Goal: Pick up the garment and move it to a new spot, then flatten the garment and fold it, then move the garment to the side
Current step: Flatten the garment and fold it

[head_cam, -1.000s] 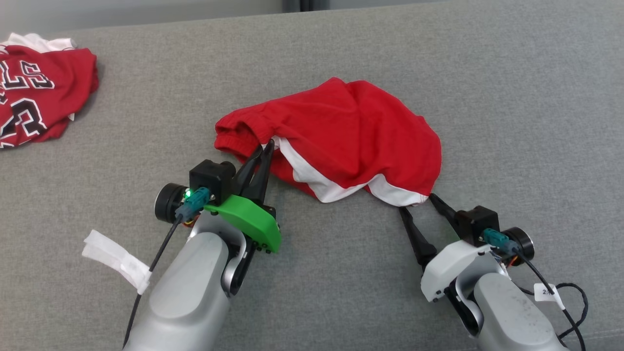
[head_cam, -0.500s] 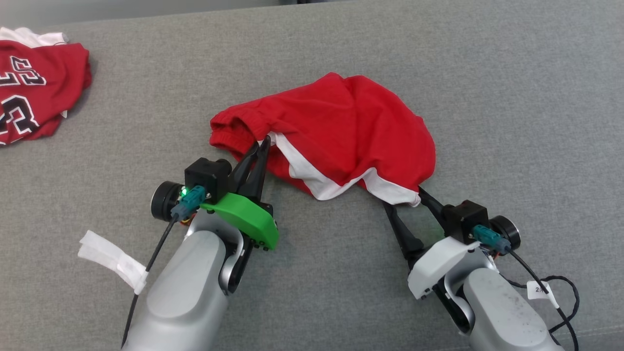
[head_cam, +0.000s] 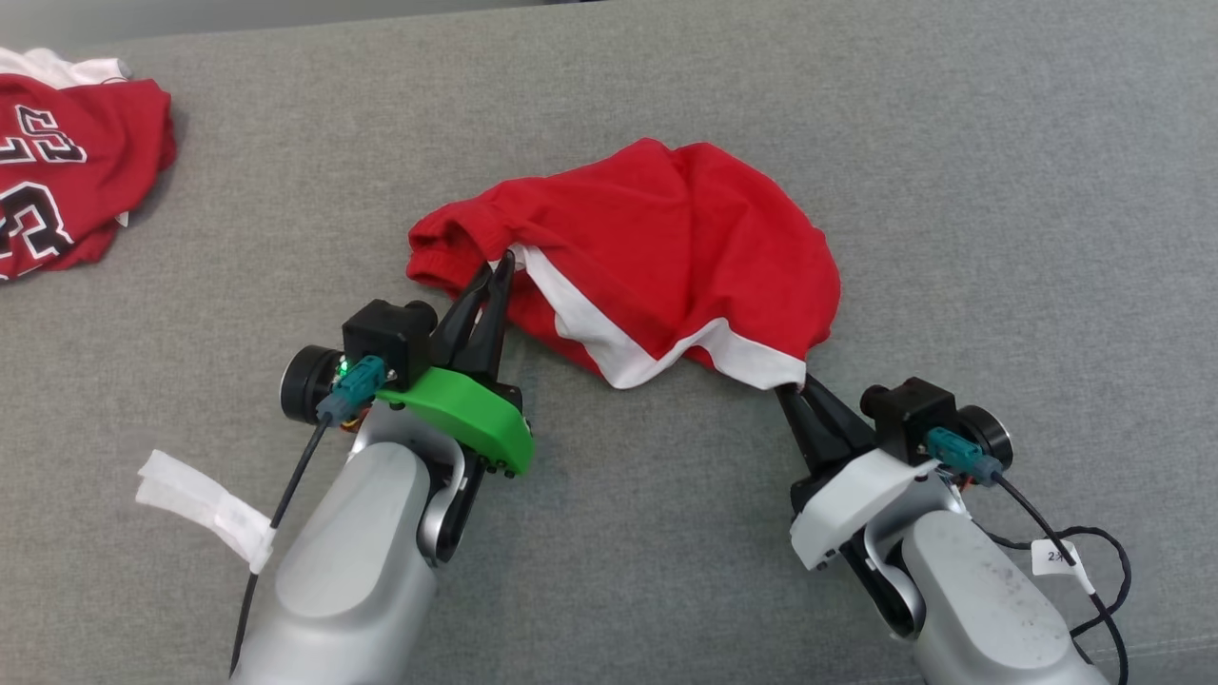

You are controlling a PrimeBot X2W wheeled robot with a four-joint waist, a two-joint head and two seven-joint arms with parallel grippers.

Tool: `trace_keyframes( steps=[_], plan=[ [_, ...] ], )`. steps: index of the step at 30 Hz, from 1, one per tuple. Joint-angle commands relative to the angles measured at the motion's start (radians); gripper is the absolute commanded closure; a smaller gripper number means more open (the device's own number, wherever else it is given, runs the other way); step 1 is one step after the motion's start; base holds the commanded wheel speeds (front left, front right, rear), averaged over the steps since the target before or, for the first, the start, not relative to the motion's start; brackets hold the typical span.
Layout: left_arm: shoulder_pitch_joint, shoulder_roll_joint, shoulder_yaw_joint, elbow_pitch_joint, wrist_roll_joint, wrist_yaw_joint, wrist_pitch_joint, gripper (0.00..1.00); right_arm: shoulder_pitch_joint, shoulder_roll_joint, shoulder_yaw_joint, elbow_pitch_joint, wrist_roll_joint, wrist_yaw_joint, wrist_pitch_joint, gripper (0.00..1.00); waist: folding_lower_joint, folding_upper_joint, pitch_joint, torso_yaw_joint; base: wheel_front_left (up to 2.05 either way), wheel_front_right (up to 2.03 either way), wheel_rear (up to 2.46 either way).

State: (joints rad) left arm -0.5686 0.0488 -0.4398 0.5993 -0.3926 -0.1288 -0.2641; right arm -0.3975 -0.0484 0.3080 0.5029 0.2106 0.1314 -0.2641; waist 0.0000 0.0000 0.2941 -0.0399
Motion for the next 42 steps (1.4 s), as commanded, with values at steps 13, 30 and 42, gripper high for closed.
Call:
trace_keyframes(
  steps=[13,30,42],
  plan=[
    [0.095,0.058,0.051,-0.216,-0.038,-0.003,0.000,1.00,0.015,-0.004,-0.085,-0.193,-0.089,-0.001,-0.001,1.00,0.0000,0.0000,-0.113,-0.024,0.00,0.00,0.00],
    [0.179,0.334,0.163,-0.809,-0.383,0.021,0.244,1.00,-0.016,-0.196,-0.167,-0.623,-0.082,-0.001,0.192,1.00,0.0000,0.0000,-0.293,-0.046,0.00,0.00,0.00],
    [0.102,0.435,0.195,-1.012,-0.460,0.066,0.440,1.00,-0.045,-0.240,-0.195,-0.855,-0.061,-0.001,0.346,1.00,0.0000,0.0000,-0.262,-0.057,0.00,0.00,0.00]
  ],
)
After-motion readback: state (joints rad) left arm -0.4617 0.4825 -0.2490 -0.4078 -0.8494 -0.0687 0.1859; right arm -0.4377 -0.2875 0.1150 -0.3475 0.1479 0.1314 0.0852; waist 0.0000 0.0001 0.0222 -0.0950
